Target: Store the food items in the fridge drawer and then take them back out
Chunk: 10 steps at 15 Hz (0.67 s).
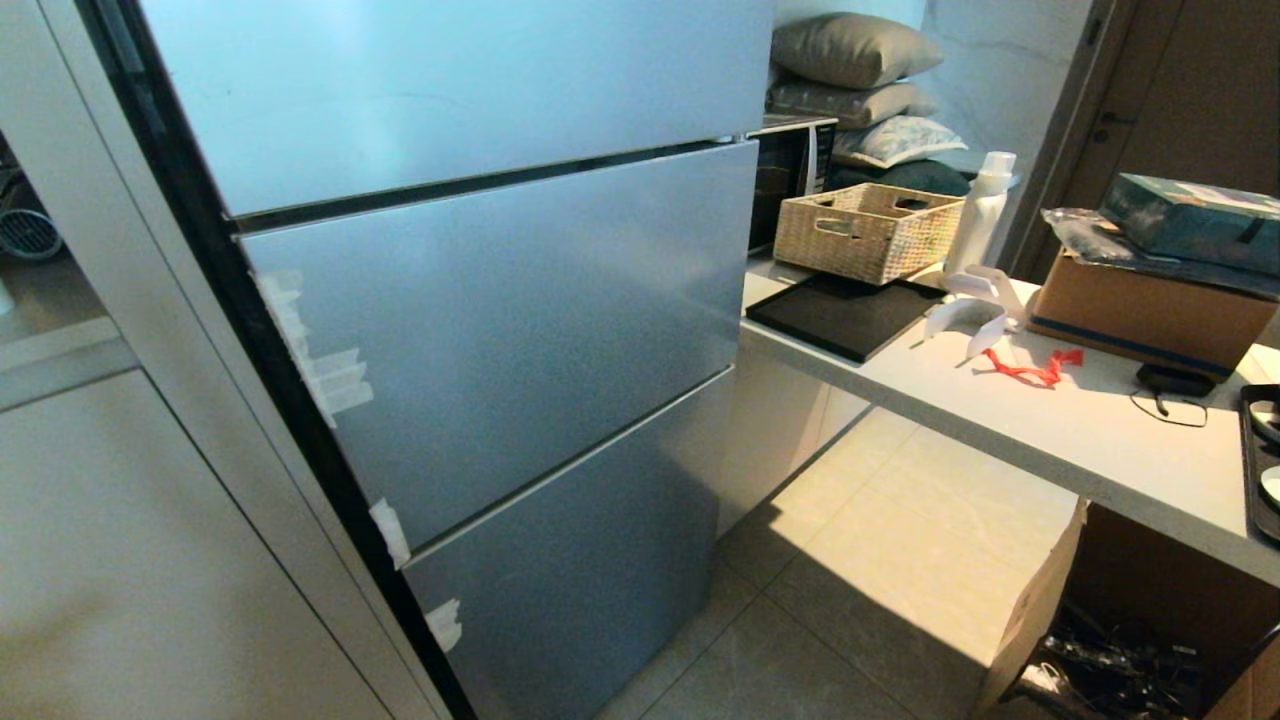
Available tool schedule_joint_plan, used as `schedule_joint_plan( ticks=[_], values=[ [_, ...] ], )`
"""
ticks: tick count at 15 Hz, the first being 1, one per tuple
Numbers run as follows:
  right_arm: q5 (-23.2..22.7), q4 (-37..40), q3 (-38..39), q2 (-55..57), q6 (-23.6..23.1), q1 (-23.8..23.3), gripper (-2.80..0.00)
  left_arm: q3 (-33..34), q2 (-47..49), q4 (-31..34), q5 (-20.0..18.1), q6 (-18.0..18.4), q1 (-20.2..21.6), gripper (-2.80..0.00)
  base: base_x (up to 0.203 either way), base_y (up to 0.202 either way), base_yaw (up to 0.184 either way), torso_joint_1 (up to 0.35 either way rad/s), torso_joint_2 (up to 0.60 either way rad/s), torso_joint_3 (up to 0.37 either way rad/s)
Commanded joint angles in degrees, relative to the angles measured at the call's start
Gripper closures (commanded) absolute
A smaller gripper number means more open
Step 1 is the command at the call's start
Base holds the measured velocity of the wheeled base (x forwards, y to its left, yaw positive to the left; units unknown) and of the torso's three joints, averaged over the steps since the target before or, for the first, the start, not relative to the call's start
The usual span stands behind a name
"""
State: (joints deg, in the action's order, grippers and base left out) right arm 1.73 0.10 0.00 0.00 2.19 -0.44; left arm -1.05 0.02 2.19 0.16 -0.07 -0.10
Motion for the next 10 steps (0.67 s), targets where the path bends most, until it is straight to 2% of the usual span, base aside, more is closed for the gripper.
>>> schedule_joint_plan(
  ticks=[1, 3, 6, 8, 10],
  values=[
    [0.03, -0.01, 0.0, 0.0, 0.0, 0.0, 0.0, -0.01, -0.09, 0.02, 0.02, -0.01, 0.01, 0.0, 0.0, 0.0, 0.0, 0.0, 0.0, 0.0],
    [0.03, -0.01, 0.0, 0.0, 0.0, 0.0, 0.0, -1.05, -0.13, -0.42, -0.12, 0.2, 0.01, 0.0, 0.0, 0.0, 0.0, 0.0, 0.0, 0.0],
    [0.03, -0.01, 0.0, 0.0, 0.0, 0.0, 0.0, -10.67, 4.77, -1.42, -1.52, -1.63, -0.08, 0.0, 0.0, 0.0, 0.0, 0.0, 0.0, 0.0],
    [0.03, -0.01, 0.0, 0.0, 0.0, 0.0, 0.0, -15.46, 15.96, -2.81, -2.12, -7.1, -1.28, 0.0, 0.0, 0.0, 0.0, 0.0, 0.0, 0.0],
    [0.03, -0.01, 0.0, 0.0, 0.0, 0.0, 0.0, -19.05, 27.94, -6.54, -2.54, -17.01, -3.2, 0.0, 0.0, 0.0, 0.0, 0.0, 0.0, 0.0]
  ],
)
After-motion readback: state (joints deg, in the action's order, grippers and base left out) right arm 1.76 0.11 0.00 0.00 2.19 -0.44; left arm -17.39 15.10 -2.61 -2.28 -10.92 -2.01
